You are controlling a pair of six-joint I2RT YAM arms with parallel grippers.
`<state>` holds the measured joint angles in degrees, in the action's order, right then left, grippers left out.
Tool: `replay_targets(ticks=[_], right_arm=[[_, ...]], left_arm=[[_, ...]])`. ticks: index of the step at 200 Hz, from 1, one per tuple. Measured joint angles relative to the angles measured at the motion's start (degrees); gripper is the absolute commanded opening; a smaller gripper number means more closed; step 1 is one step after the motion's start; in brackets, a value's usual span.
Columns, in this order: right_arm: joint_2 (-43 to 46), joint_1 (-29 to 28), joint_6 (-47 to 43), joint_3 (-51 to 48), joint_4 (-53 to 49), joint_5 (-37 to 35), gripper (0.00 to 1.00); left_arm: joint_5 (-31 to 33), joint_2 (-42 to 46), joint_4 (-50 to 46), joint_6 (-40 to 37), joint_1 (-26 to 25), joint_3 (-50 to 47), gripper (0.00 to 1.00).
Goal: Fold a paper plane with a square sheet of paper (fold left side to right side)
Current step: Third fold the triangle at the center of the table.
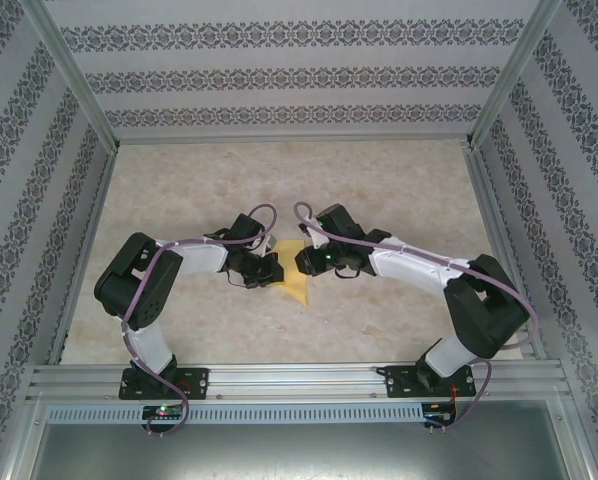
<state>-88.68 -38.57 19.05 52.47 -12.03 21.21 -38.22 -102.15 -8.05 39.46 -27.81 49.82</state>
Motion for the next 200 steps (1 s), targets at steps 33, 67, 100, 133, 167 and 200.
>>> replay_targets(ticks=[33,67,100,133,167,200], right_arm=[[-0.04,-3.63,4.81,-3.54,1.09,8.31,0.2],[-3.91,-6.93,6.67,-3.56,1.9,10.56,0.2],[-7.13,-6.93,7.23,-3.56,2.01,10.12,0.2],[-8.15,-6.64,7.41,-3.56,2.03,9.4,0.2],[-8.76,-5.77,7.67,-3.56,2.14,8.85,0.2],[-9.64,-5.03,7.82,-3.61,2.62,8.87,0.2]], left_arm=[[0.35,0.17,-0.07,0.0,0.0,0.0,0.06],[0.79,0.31,-0.26,0.0,0.0,0.0,0.06],[0.79,0.31,-0.26,0.0,0.0,0.0,0.06],[0.79,0.31,-0.26,0.0,0.0,0.0,0.06],[0.79,0.31,-0.26,-0.02,0.0,0.0,0.06],[0.76,0.31,-0.26,-0.07,0.0,0.0,0.06]])
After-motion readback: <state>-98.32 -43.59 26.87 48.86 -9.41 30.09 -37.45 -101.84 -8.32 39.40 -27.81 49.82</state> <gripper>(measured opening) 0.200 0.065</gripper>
